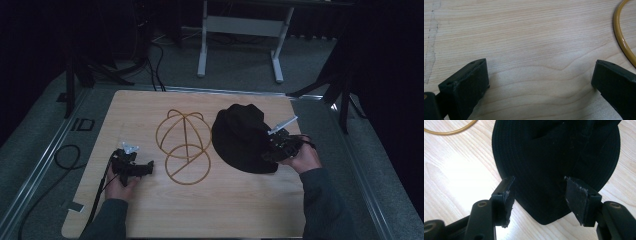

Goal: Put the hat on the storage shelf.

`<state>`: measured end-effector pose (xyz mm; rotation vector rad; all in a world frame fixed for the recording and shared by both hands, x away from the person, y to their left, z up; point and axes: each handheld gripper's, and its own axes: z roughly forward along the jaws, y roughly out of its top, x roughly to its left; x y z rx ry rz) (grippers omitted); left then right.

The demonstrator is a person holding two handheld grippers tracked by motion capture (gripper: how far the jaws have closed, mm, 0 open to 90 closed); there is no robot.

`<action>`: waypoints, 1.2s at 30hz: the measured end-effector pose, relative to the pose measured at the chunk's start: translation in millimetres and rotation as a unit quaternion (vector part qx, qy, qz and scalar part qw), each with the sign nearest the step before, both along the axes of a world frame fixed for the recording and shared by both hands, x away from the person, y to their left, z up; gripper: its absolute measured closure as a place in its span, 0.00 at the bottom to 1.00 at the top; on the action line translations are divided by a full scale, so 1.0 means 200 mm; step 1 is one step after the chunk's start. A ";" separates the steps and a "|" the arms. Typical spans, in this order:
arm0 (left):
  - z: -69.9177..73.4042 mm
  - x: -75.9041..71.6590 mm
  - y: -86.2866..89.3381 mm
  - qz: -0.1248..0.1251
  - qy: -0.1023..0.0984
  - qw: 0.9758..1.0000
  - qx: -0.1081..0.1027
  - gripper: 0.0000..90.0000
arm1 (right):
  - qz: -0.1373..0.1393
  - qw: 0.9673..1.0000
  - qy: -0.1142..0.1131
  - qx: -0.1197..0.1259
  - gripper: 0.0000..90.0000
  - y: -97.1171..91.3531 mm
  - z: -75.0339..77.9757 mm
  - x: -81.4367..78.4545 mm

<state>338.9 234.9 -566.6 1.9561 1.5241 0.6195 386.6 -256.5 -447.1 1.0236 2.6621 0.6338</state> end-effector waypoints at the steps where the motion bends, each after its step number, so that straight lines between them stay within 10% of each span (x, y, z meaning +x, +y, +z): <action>1: 0.00 0.00 0.00 0.000 0.000 1.000 0.000 0.01 | -0.001 1.000 0.001 -0.002 0.45 0.00 0.00 0.01; 36: 0.00 0.00 0.00 0.000 0.000 1.000 0.000 0.01 | -0.019 1.000 0.013 -0.012 0.53 0.12 0.03 0.24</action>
